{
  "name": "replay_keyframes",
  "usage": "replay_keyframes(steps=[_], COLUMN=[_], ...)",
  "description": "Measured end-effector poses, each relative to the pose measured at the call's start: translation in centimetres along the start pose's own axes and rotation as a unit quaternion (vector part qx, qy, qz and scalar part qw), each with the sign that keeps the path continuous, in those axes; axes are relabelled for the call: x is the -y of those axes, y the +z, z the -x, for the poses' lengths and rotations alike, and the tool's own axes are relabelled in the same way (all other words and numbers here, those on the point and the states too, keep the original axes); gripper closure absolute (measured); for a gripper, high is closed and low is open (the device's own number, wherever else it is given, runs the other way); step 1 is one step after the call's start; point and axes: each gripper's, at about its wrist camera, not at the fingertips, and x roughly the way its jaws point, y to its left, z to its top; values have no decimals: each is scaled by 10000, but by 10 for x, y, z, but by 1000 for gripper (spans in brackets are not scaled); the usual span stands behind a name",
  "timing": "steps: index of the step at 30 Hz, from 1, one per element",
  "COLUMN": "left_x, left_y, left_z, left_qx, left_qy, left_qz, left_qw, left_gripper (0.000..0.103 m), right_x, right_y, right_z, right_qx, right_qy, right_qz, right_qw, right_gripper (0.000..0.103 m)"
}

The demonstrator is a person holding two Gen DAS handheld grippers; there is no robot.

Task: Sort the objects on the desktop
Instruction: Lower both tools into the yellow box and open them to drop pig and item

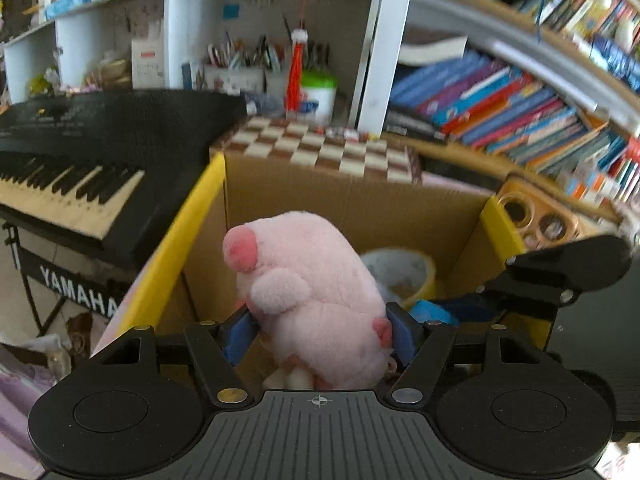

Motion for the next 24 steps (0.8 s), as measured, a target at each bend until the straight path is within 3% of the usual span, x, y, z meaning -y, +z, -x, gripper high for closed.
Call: replay_keyframes(steps=[6, 9, 16, 24], left_x=[0, -2, 3, 6], left_y=[-2, -1, -3, -8], left_z=[-4, -1, 30, 88], left_qx=[-121, -63, 490, 1359], left_qy=[-55, -201, -248, -288], left_qz=[-40, 71, -25, -64], left_qw=[9999, 9998, 9985, 9903], left_gripper=[28, 17, 11, 1], right_x=[2, 3, 3, -1], right_y=[-2, -4, -11, -33], right_z=[-1, 5, 39, 93], right_qx=[-70, 3, 450, 922], right_qy=[67, 33, -45, -374], right_qz=[59, -15, -356, -1038], right_qw=[9999, 10000, 9983, 9896], right_gripper=[65, 59, 50, 44])
